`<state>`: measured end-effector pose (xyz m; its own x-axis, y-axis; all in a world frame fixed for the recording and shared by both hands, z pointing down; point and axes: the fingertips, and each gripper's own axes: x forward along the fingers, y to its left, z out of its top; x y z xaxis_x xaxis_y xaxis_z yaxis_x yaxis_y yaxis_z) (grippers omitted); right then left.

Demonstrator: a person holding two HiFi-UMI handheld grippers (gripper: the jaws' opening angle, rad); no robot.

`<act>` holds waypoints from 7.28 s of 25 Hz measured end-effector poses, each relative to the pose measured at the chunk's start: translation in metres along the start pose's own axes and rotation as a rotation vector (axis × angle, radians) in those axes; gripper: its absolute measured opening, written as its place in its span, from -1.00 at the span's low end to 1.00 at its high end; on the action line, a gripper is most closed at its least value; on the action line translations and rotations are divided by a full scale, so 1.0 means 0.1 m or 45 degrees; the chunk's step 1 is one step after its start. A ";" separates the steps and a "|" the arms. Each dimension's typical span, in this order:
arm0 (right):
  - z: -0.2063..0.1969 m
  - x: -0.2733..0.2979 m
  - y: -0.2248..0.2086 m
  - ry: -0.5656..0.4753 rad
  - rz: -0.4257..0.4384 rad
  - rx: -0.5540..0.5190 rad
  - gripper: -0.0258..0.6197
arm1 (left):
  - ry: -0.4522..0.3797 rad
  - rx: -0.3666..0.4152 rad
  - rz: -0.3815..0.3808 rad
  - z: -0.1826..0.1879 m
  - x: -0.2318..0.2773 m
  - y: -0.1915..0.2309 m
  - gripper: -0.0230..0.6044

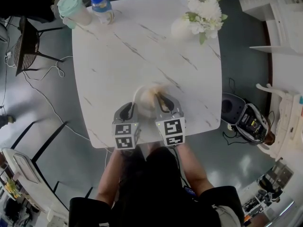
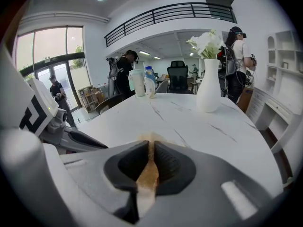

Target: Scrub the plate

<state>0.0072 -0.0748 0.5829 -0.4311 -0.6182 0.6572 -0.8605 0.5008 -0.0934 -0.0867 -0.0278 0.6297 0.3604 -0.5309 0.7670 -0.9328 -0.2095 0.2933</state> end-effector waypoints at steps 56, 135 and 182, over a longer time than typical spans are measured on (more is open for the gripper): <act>-0.10 -0.19 -0.08 -0.015 -0.075 0.029 -0.80 | -0.074 -0.040 -0.041 -0.03 -0.10 -0.01 -0.81; -0.34 -0.22 0.74 0.032 0.111 -0.016 -0.80 | -0.045 -0.030 -0.071 -0.17 -0.10 -0.05 -0.86; -0.34 -0.49 0.08 -0.005 -0.074 0.037 -0.80 | -0.044 -0.002 -0.053 -0.11 -0.15 -0.09 -0.86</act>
<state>0.0308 -0.0200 0.5750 -0.3812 -0.6480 0.6593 -0.8915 0.4465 -0.0767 -0.0837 -0.0089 0.6214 0.3990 -0.5495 0.7341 -0.9169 -0.2307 0.3257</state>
